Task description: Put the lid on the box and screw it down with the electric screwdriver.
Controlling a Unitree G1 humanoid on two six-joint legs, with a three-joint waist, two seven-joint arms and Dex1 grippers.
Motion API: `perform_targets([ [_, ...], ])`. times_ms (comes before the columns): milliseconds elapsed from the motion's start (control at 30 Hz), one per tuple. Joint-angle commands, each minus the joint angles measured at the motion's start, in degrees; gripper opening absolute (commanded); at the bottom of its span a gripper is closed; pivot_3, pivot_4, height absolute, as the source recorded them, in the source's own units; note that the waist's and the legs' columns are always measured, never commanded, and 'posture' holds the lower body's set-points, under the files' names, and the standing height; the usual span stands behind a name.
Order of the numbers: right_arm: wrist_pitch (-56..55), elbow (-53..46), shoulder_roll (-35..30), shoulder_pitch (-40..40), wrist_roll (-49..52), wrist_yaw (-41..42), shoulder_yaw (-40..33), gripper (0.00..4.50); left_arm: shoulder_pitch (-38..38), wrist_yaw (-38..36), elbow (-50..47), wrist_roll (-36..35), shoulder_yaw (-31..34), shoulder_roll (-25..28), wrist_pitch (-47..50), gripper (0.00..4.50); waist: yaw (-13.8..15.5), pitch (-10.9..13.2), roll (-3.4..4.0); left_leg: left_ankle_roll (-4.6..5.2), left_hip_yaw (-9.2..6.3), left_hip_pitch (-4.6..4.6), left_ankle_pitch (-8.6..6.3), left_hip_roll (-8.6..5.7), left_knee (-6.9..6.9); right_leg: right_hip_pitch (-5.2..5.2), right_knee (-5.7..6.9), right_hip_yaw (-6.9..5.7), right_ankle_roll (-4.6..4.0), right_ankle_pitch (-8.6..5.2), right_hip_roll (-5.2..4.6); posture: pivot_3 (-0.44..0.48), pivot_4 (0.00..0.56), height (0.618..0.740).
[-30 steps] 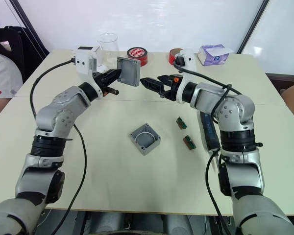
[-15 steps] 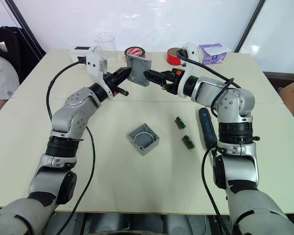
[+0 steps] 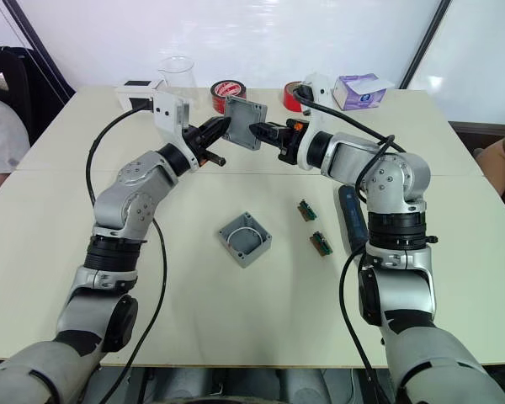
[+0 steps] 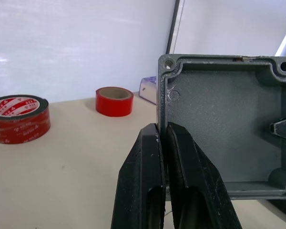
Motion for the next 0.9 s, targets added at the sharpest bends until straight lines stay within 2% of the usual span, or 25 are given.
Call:
perform_targets([
  [33,-0.7,-1.6,0.2,-0.7,-0.1,-0.3,-2.6,0.16,-0.9,-2.2,-2.9,-1.7,1.5,0.7,1.6,0.33,0.0,0.0,0.0,0.0,0.0,0.0,0.0,0.0,0.0,0.0,0.0,0.0,0.0,0.0,0.0,0.0,0.15,0.74],
  [67,-0.8,-1.7,0.3,-0.6,-0.1,-0.3,-2.7,0.16,-0.9,-3.1,-2.9,-2.1,1.5,1.2,2.4,0.67,0.0,0.0,0.0,0.0,0.0,0.0,0.0,0.0,0.0,0.0,0.0,0.0,0.0,0.0,0.0,0.0,0.15,0.74],
  [133,-0.9,-2.0,0.4,-0.3,-0.1,-0.2,-3.0,0.16,-1.0,-4.0,-2.7,-2.7,2.1,1.7,3.2,1.07,0.0,0.0,0.0,0.0,0.0,0.0,0.0,0.0,0.0,0.0,0.0,0.0,0.0,0.0,0.0,0.0,0.15,0.74],
  [233,-0.8,-2.4,0.5,0.3,-0.4,-0.2,-3.2,0.16,-1.2,-5.1,-2.9,-3.7,3.5,2.6,4.1,2.3,-0.1,0.0,0.0,0.0,0.0,0.0,0.0,0.0,-0.02,0.0,-0.01,0.0,0.0,0.0,0.01,0.0,0.15,0.74],
  [300,-1.4,-3.0,0.1,0.9,-1.1,0.0,-3.0,0.16,-1.5,-6.3,-3.4,-7.1,6.4,4.7,8.0,2.97,-0.2,0.0,0.01,0.0,0.0,0.01,0.0,0.01,-0.03,-0.01,-0.01,0.0,0.0,0.0,0.02,0.0,0.15,0.74],
  [433,-8.4,-8.6,-3.2,4.4,-6.9,3.5,0.2,0.16,-1.5,-8.0,-4.1,-11.8,11.2,9.6,13.6,2.97,-0.3,0.0,0.03,0.0,0.01,0.0,0.0,0.07,-0.17,-0.12,-0.01,0.01,0.0,0.0,0.09,0.0,0.15,0.74],
  [533,-21.5,-17.3,-9.3,11.5,-18.7,9.0,7.8,0.16,-0.9,-8.5,-3.2,-12.0,13.1,12.4,14.1,2.18,0.0,0.0,0.05,-0.03,0.0,-0.02,0.02,0.06,-0.38,-0.21,-0.14,0.0,0.01,-0.02,0.1,0.0,0.15,0.74],
  [700,-44.9,-24.7,-14.2,24.9,-40.7,6.9,16.1,0.16,0.5,-10.9,-3.7,-12.7,12.0,13.7,17.1,0.04,0.0,0.0,0.04,-0.05,0.06,-0.11,0.02,0.01,-0.46,-0.17,-0.43,0.0,0.03,0.0,0.04,0.0,0.15,0.74],
  [900,-56.9,-34.2,-20.4,40.4,-66.1,3.5,24.8,0.16,2.2,-14.2,-5.5,-12.0,8.3,14.7,19.8,0.04,0.1,0.0,0.03,-0.21,0.07,-0.13,0.12,-0.04,-0.47,-0.18,-0.47,0.01,0.02,0.0,0.02,0.0,0.15,0.74],
])
